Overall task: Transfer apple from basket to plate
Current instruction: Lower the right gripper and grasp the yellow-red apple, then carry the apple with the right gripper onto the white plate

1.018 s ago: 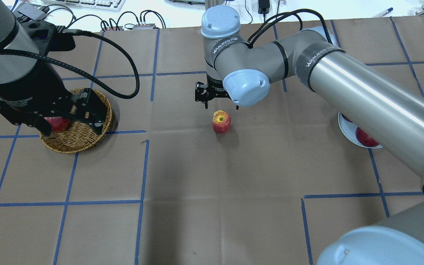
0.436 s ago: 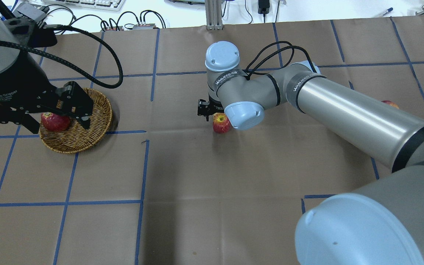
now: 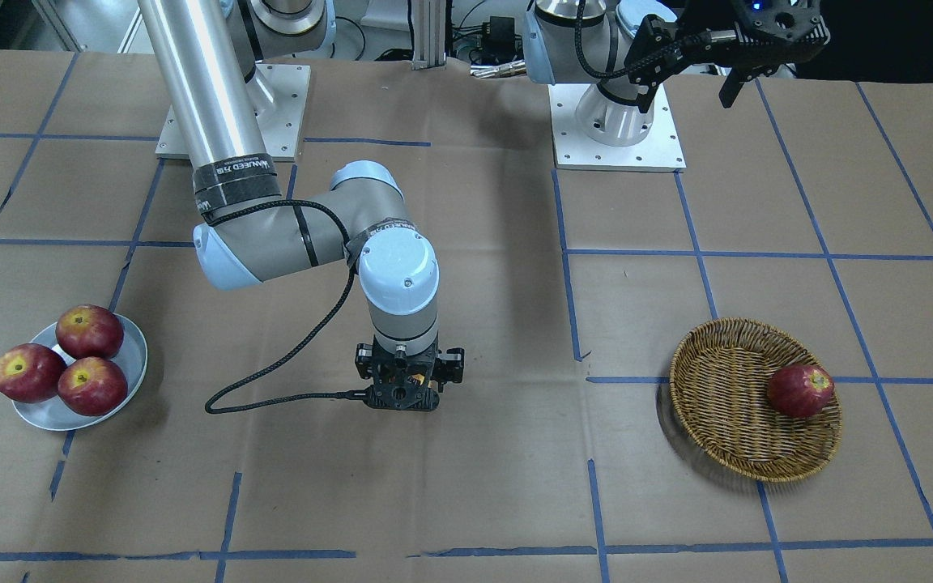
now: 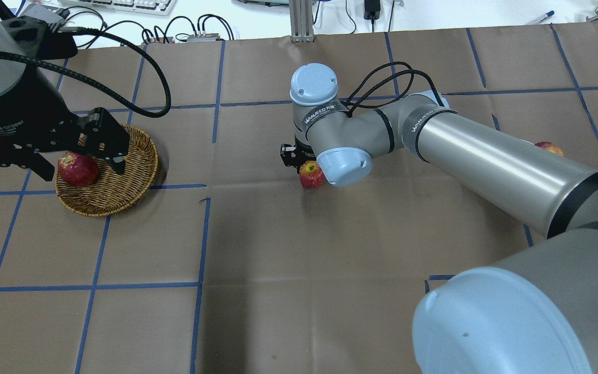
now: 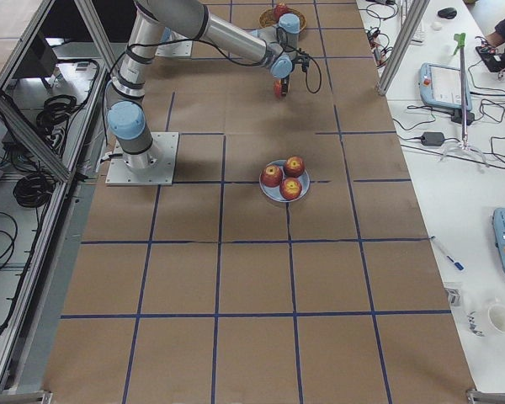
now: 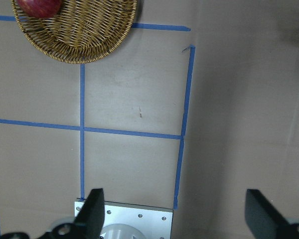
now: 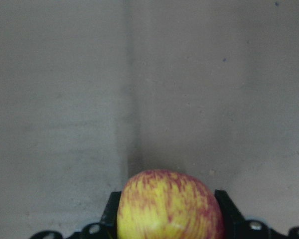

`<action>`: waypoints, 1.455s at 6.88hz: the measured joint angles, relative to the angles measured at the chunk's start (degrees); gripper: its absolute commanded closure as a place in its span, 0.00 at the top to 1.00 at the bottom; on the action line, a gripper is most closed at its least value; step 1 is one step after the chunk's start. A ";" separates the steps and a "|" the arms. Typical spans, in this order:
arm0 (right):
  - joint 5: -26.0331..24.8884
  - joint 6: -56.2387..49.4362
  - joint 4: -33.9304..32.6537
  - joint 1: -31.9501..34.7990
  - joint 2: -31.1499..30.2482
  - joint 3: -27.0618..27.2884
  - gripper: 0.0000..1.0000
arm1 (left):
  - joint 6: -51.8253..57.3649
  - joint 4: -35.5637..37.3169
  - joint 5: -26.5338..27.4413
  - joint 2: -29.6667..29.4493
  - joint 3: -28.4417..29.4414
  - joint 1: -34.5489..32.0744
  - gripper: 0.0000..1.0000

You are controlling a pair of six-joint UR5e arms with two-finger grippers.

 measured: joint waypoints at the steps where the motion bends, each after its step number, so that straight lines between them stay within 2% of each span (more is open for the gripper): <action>1: 0.01 0.00 0.19 -0.07 -0.43 -0.14 0.57 | 0.02 0.98 -0.03 -0.63 -0.47 0.02 0.99; 2: 0.02 -0.11 1.30 -0.47 -1.79 -0.39 0.57 | 0.06 1.55 -0.19 -1.22 -1.05 0.02 0.99; 4: -0.33 -3.73 9.05 -4.45 -8.75 -0.56 0.57 | 0.47 1.97 -0.48 -1.84 -1.90 -0.09 0.99; 6: -0.93 -15.90 16.49 -14.99 -16.36 1.32 0.57 | 1.35 1.97 -0.22 -1.81 -2.27 -0.19 0.99; 8: -1.33 -32.58 17.39 -28.78 -20.78 5.11 0.57 | 1.79 2.19 -0.22 -2.09 -2.78 -0.32 0.99; 10: -2.35 -45.42 16.48 -39.47 -21.10 6.31 0.57 | 2.07 3.25 -0.43 -2.73 -3.50 -0.56 0.99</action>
